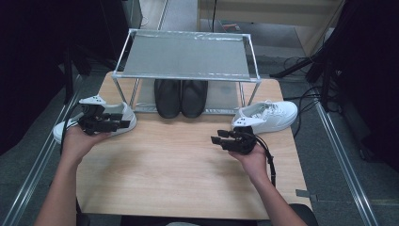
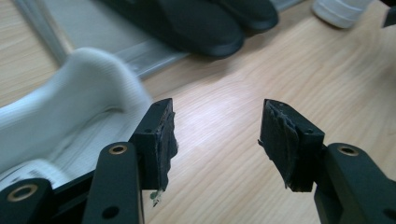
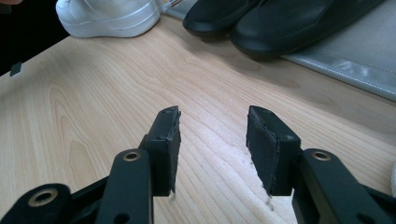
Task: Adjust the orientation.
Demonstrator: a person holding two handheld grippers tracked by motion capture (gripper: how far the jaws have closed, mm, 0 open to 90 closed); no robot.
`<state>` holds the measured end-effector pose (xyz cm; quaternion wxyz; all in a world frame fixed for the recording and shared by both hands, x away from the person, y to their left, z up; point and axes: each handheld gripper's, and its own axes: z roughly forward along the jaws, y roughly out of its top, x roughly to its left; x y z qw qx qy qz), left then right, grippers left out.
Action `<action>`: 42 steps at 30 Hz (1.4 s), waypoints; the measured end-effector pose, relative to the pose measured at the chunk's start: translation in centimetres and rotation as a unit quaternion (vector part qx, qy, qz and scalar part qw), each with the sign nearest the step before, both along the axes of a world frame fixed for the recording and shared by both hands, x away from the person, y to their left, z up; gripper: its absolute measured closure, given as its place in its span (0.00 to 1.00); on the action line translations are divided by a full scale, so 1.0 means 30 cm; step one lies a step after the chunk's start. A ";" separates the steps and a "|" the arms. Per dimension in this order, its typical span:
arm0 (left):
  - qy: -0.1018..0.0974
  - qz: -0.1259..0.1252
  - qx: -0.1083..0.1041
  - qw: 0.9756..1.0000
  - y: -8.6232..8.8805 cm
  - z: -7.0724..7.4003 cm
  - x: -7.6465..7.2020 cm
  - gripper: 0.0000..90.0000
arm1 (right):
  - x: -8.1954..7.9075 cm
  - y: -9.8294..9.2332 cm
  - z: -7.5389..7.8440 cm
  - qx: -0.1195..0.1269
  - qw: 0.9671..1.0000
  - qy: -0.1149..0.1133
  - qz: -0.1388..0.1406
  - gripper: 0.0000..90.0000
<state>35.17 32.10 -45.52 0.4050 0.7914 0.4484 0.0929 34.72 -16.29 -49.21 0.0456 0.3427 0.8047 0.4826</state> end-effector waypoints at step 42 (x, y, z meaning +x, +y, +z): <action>0.041 0.006 0.110 0.993 -0.068 -0.128 0.183 0.86 | -0.059 -0.081 -0.023 -0.004 0.999 0.010 -0.042 0.61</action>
